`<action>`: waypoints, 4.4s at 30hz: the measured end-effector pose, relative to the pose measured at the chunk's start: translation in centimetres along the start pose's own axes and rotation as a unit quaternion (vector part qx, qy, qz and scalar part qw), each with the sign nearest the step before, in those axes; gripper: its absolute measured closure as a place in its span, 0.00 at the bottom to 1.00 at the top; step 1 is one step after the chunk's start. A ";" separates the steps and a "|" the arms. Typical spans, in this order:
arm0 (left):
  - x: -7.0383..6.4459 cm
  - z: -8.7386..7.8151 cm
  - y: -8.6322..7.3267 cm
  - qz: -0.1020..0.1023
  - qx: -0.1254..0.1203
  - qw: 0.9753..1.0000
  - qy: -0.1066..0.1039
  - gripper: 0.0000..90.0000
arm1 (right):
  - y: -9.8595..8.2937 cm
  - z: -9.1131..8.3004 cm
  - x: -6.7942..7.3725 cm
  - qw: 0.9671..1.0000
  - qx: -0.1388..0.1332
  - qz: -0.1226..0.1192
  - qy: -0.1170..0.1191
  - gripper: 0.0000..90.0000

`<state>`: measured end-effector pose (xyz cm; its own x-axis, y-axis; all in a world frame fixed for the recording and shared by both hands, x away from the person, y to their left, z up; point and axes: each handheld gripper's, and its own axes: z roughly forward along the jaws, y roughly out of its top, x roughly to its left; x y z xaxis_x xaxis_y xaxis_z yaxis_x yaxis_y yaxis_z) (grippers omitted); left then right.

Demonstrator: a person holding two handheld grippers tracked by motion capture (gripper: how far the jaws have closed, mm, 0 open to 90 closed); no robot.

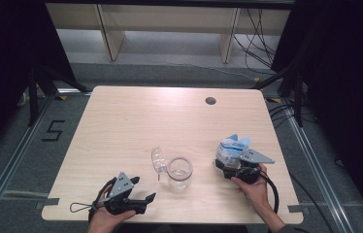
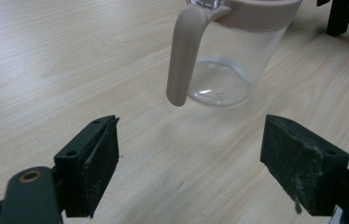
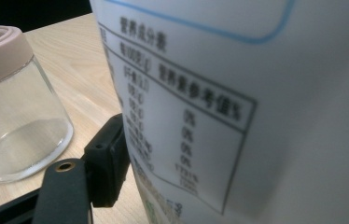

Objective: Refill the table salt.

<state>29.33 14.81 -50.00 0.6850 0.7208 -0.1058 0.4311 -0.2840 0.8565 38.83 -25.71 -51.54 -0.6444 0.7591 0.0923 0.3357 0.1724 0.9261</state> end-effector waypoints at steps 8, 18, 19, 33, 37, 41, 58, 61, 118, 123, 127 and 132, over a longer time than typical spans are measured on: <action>-0.1 0.1 0.0 -0.008 -0.004 1.000 -0.001 0.21 | 0.1 -0.1 0.1 1.000 0.009 -0.002 0.004 0.40; -0.1 0.0 0.0 -0.004 0.002 1.000 0.000 0.21 | 0.1 0.0 0.3 1.000 0.015 0.002 0.003 0.43; -0.1 0.0 0.0 -0.004 0.000 1.000 0.000 0.21 | 0.1 0.1 0.2 1.000 0.009 -0.005 0.004 0.44; -0.1 0.0 0.1 0.000 -0.001 1.000 -0.001 0.21 | 0.6 -0.4 1.7 0.998 0.040 -0.049 -0.029 0.49; -0.1 0.0 0.1 0.003 0.001 1.000 -0.001 0.21 | 0.8 -0.4 1.7 0.996 0.037 -0.075 -0.035 0.49; 0.0 0.0 0.1 0.002 0.001 1.000 -0.001 0.22 | 1.0 -0.5 1.8 0.993 0.044 -0.100 -0.041 0.50; 0.1 0.0 0.1 -0.002 0.001 1.000 -0.001 0.22 | 2.1 -0.9 3.7 0.975 0.042 -0.205 -0.079 0.50; 0.1 0.0 0.1 -0.001 0.003 1.000 -0.002 0.22 | 2.1 -0.8 4.1 0.971 0.047 -0.220 -0.082 0.50; 0.1 0.2 0.1 0.000 0.005 1.000 0.000 0.22 | 2.9 1.9 7.6 0.885 0.067 -0.431 -0.163 0.51; 0.2 0.3 0.0 -0.003 0.006 1.000 -0.002 0.21 | 2.9 2.0 7.7 0.880 0.066 -0.441 -0.165 0.51; 0.3 0.2 0.0 0.002 0.011 1.000 0.000 0.21 | 3.0 1.9 7.8 0.876 0.066 -0.446 -0.172 0.51; 0.4 0.3 0.0 0.000 0.008 1.000 0.000 0.21 | 3.1 1.9 7.8 0.868 0.066 -0.458 -0.179 0.51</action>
<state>29.80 14.88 -50.19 0.6850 0.7208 -0.1063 0.4410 -0.2941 0.8479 36.12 -18.05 -48.68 -0.4354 0.4073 -0.8028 -0.1145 0.8595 0.4982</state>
